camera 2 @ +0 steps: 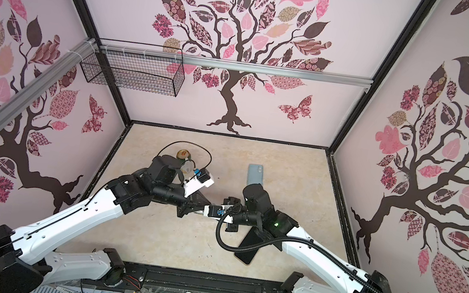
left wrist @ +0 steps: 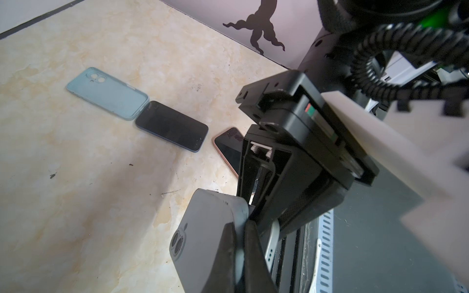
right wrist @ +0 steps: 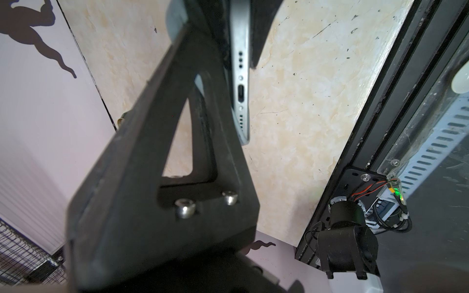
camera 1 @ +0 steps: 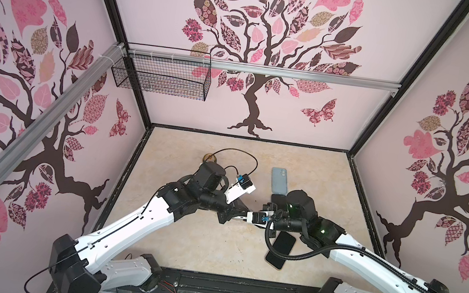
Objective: Take the phone out of the phone case
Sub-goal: Remove the phone case from the phone.
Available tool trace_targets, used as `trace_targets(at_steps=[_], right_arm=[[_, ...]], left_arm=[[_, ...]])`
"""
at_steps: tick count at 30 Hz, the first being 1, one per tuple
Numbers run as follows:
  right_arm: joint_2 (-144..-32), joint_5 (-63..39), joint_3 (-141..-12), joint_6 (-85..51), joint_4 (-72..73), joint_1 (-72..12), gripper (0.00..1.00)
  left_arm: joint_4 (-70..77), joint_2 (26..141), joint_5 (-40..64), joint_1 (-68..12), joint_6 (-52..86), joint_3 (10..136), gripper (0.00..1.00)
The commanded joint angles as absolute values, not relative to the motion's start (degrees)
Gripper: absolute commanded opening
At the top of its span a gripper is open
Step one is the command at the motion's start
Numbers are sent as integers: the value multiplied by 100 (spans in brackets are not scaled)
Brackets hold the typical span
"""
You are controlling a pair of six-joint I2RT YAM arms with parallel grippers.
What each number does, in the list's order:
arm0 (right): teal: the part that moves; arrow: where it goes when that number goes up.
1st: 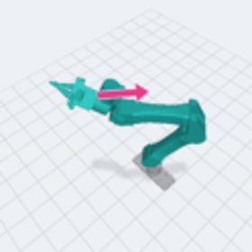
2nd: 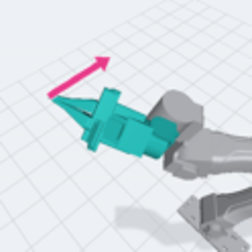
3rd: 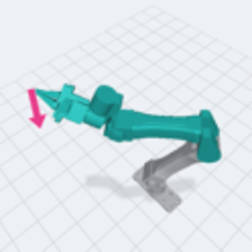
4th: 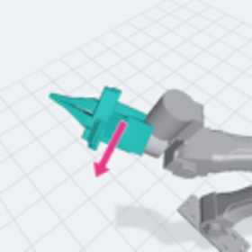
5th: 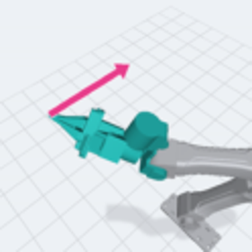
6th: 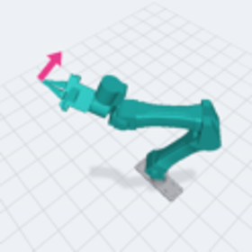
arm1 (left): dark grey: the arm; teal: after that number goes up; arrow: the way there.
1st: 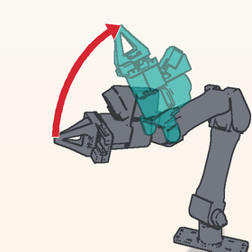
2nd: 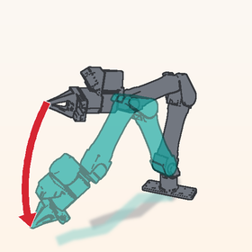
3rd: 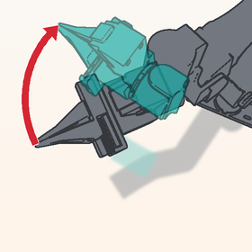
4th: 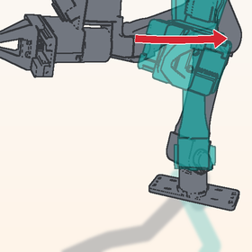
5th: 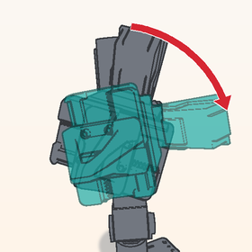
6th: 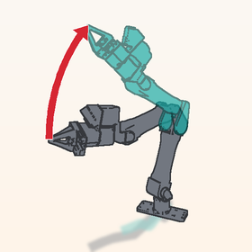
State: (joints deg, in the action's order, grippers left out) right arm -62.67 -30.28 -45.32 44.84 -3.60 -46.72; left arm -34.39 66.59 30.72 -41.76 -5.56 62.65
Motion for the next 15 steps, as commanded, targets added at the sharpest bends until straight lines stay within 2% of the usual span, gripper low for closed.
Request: trace_targets(at_steps=[1, 9, 15], right_arm=[[-5875, -3303, -4514, 4441, -20, -4685, 0], [-5644, -3505, -4134, 4274, 210, -4687, 0], [-5538, -3548, -4018, 4244, 237, -4692, 0]], left_arm=[[-2929, 6399, 2937, -4003, -110, 6175, 0], [-2532, 6233, 3047, -3303, 609, 5821, 0], [-2459, 6145, 2787, -3238, 801, 5682, 0]])
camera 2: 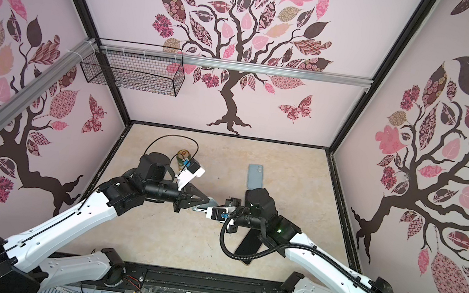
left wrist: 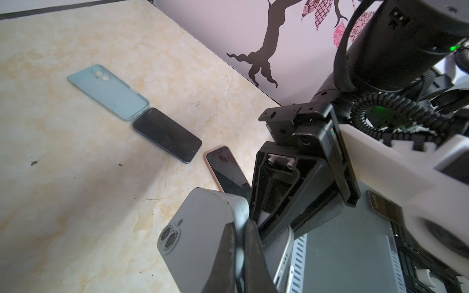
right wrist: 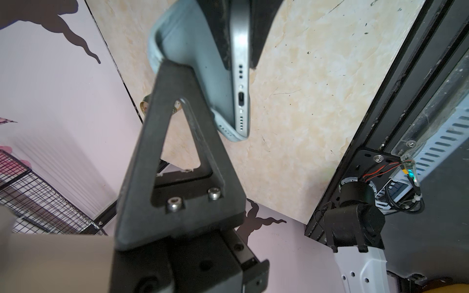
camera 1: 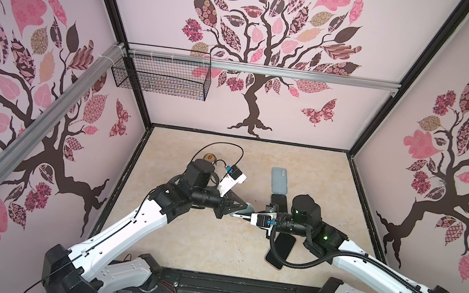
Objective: Take the phone out of the phone case
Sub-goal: Remove the phone case from the phone.
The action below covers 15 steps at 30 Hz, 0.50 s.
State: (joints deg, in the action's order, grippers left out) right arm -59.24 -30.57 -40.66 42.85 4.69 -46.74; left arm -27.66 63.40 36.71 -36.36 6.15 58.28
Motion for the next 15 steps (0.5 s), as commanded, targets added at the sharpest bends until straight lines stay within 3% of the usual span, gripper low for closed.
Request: trace_targets(at_steps=[1, 15], right_arm=[[-5529, -3551, -3993, 4232, 254, -4687, 0], [-4690, -3482, -3358, 3657, 619, -4690, 0]], left_arm=[[-2444, 6132, 2746, -3241, 829, 5678, 0], [-2373, 5926, 1452, -3167, 1128, 5514, 0]])
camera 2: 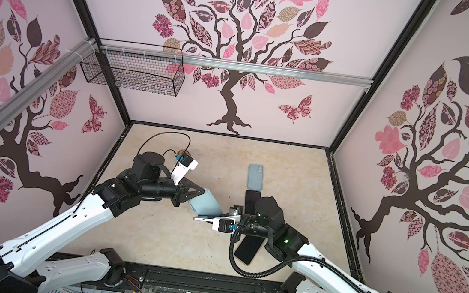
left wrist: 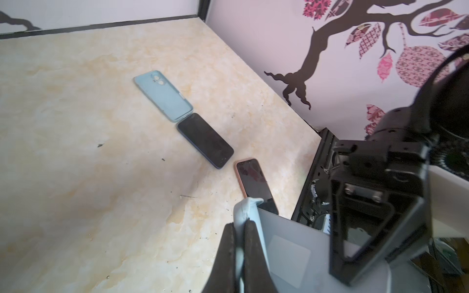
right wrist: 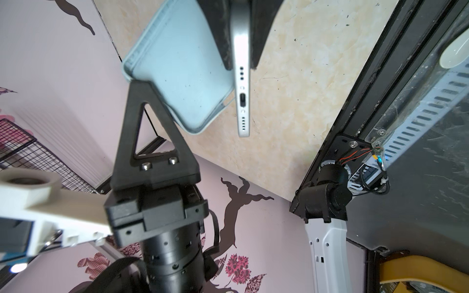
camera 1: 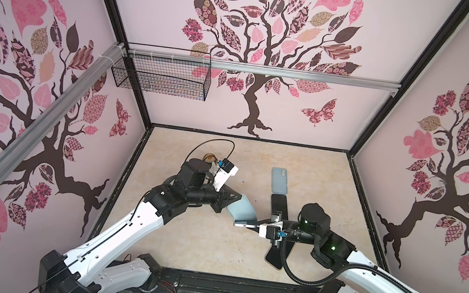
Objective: Take the phone out of the phone case
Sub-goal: Remove the phone case from the phone, then place the phone case at the center of the table.
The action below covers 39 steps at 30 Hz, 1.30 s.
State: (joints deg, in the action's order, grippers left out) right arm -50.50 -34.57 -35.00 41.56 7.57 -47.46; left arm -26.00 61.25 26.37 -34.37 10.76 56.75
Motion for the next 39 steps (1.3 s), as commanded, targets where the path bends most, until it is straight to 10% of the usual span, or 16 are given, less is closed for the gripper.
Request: trace_targets(at_steps=[1, 11, 20, 28, 39], right_arm=[[-4603, -3390, -3292, 3541, 708, -4692, 0], [-4096, -683, -2937, 1520, 1295, -4668, 0], [-3952, -2523, -2899, 2715, 906, -4589, 0], [-4197, -36, -3047, 1045, 1104, -4363, 0], [-4043, -198, -2646, 91, 1478, -3890, 0]], left_arm=[[-2348, 5896, 1366, -3160, 1166, 5474, 0], [-1171, 5621, 812, -3163, 2270, 4642, 0], [-1075, 5912, 767, -3161, 2274, 4629, 0], [-282, 5919, 889, -3167, 2996, 4279, 0], [979, 6668, -1296, -4062, 4834, 3572, 0]])
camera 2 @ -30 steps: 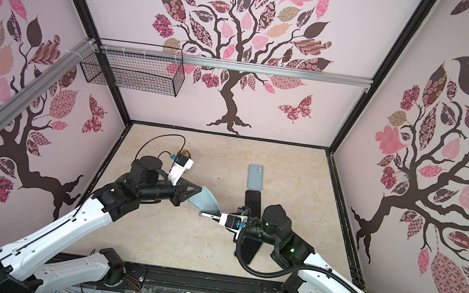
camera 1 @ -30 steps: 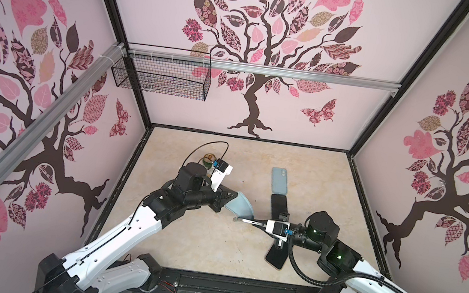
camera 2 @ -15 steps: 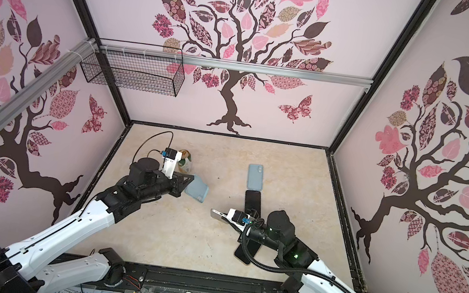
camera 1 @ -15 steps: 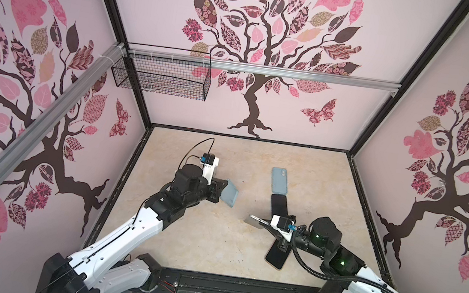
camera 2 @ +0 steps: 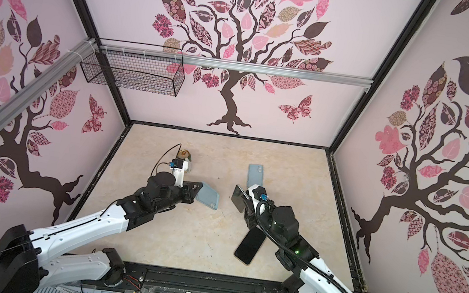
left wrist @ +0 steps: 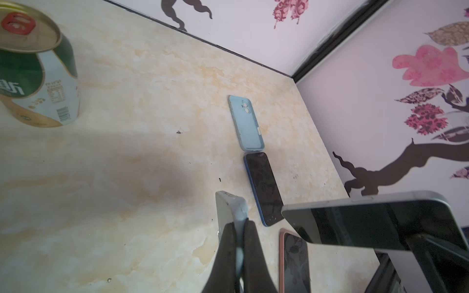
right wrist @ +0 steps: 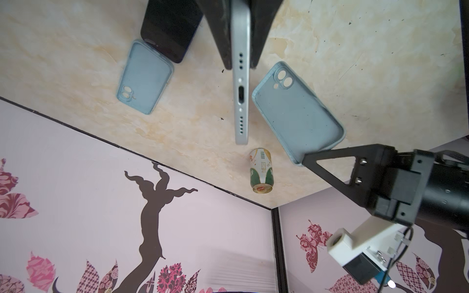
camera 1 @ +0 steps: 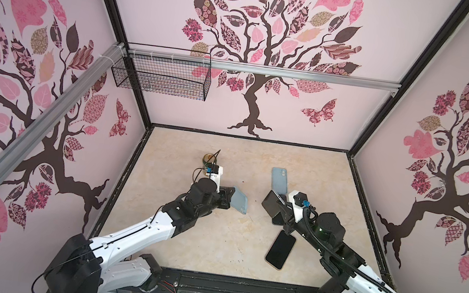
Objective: Take the phone out of the phone case
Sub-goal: Place the phone case at the center of the table.
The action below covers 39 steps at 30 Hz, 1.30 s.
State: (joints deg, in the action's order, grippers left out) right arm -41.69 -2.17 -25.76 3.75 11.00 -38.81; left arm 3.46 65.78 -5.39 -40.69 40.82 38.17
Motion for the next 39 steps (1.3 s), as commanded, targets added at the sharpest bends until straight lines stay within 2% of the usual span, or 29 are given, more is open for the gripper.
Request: trace_targets(at_steps=[1, 3, 8, 12, 16, 19, 22, 26, 31, 35, 39], right_arm=[[-4039, -215, -2637, 47, 1468, -3885, 0], [-4050, -272, -2628, -8, 1458, -3890, 0], [-4104, -336, -2610, -94, 1460, -3885, 0], [-4174, -248, -2623, -164, 1378, -3885, 0], [-4430, -377, -2796, -270, 1006, -3887, 0], [-4577, -524, -2912, -486, 792, -3889, 0], [-4499, -667, -2979, -460, 592, -3887, 0], [-4707, -472, -3468, -664, -183, -3887, 0], [-4799, -240, -3634, -943, -392, -3824, 0], [-4774, -821, -3765, -1350, -479, -3312, 0], [-4595, -1002, -3844, -1446, -563, -3232, 0]], left_arm=[[1211, 6703, -1413, -4063, 4982, 3476, 0], [1256, 6732, -1599, -4065, 5174, 3379, 0], [502, 6563, -2040, -4068, 5350, 3200, 32], [-52, 6049, -2164, -4061, 5384, 2831, 37], [-1246, 5425, -2217, -4061, 5067, 2768, 46], [-1786, 5164, -2016, -3991, 4114, 2860, 47], [-2360, 5436, -1445, -3787, 3095, 3261, 47], [-2616, 6002, -1183, -3727, 2133, 3775, 47], [-2634, 6912, -409, -3473, 1372, 4414, 46], [-2994, 7778, -18, -3221, 777, 5094, 43], [-3322, 8496, 329, -3155, 92, 5647, 44]])
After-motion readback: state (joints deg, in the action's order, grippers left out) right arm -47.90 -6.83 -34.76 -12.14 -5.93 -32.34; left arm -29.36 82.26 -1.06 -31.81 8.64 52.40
